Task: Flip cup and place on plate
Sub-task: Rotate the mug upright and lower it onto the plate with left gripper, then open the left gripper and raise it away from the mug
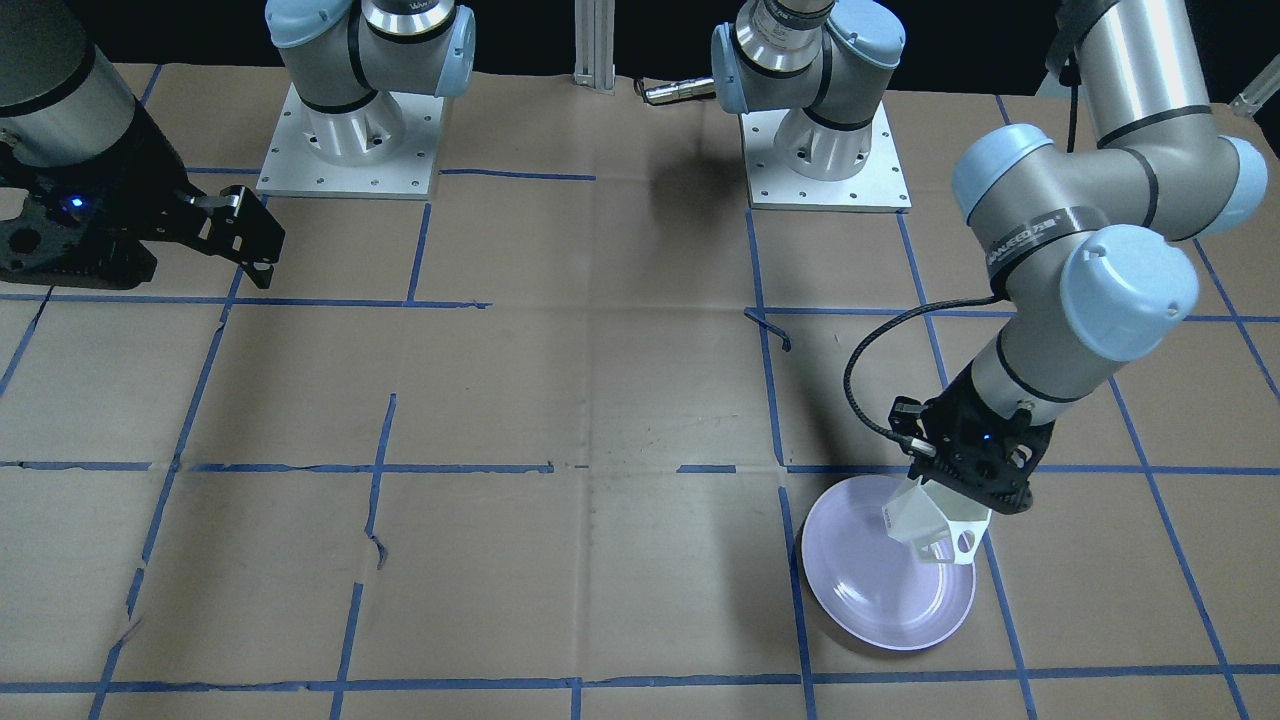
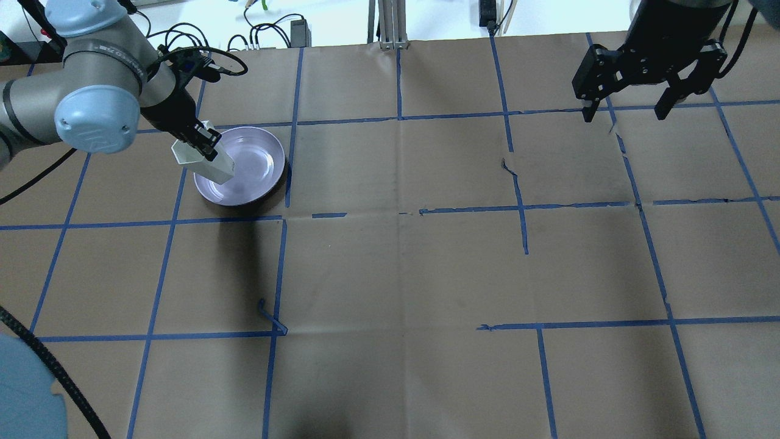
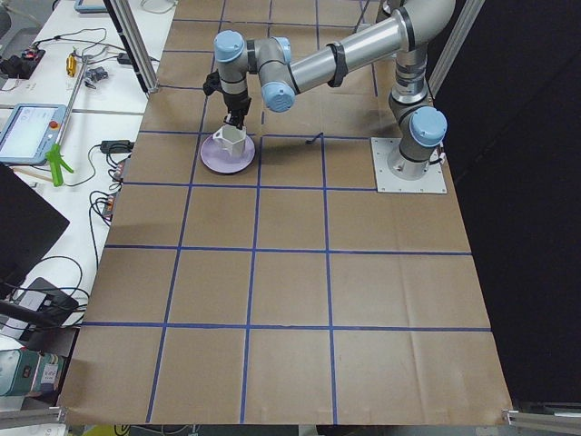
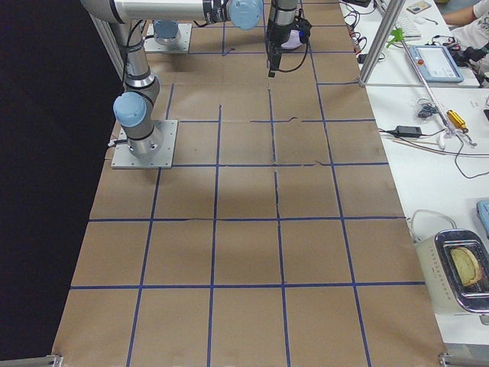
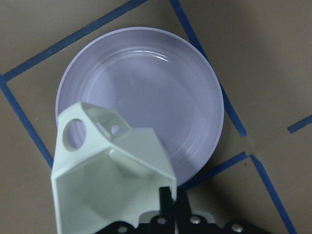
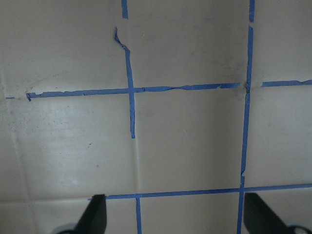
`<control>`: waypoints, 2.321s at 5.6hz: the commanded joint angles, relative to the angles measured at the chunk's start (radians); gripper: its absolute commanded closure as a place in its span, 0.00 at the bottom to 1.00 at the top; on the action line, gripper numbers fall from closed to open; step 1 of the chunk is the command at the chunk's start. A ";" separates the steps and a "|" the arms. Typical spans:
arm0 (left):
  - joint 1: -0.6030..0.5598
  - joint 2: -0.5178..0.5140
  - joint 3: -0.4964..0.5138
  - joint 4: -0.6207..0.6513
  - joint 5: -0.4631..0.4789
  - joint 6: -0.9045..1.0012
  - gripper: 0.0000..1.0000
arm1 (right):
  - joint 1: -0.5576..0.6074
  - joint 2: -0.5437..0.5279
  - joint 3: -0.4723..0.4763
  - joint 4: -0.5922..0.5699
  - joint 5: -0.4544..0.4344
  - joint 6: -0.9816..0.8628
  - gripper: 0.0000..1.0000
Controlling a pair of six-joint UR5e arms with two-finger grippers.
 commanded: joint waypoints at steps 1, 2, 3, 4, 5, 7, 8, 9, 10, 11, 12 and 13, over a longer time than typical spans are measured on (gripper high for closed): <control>-0.033 -0.058 0.003 0.037 0.033 0.008 1.00 | 0.000 0.000 0.000 0.000 0.000 0.000 0.00; -0.044 -0.061 0.000 0.035 0.033 0.008 0.99 | 0.000 0.000 0.000 0.000 0.000 0.000 0.00; -0.047 -0.062 -0.003 0.037 0.033 0.002 0.93 | 0.000 0.000 0.000 0.000 0.000 0.000 0.00; -0.052 -0.061 -0.006 0.038 0.033 0.004 0.93 | 0.000 0.000 0.000 0.000 0.000 0.000 0.00; -0.052 -0.062 -0.008 0.038 0.034 0.001 0.74 | 0.000 0.000 0.000 0.000 0.000 0.000 0.00; -0.053 -0.050 0.010 0.023 0.036 -0.010 0.02 | 0.000 0.000 0.000 0.000 0.000 0.000 0.00; -0.061 -0.023 0.015 0.006 0.031 -0.089 0.02 | 0.000 0.000 0.000 0.000 0.000 0.000 0.00; -0.065 0.009 0.051 -0.091 0.028 -0.182 0.02 | 0.000 0.000 0.000 0.000 0.000 0.000 0.00; -0.094 0.051 0.119 -0.224 0.025 -0.303 0.02 | 0.000 0.000 0.000 0.000 0.000 0.000 0.00; -0.133 0.112 0.166 -0.352 0.030 -0.379 0.02 | 0.000 0.000 0.000 0.000 0.000 0.000 0.00; -0.139 0.150 0.168 -0.382 0.024 -0.489 0.02 | 0.000 0.000 0.000 0.000 0.000 0.000 0.00; -0.151 0.205 0.170 -0.435 0.004 -0.519 0.02 | 0.000 0.000 0.000 0.000 0.000 0.000 0.00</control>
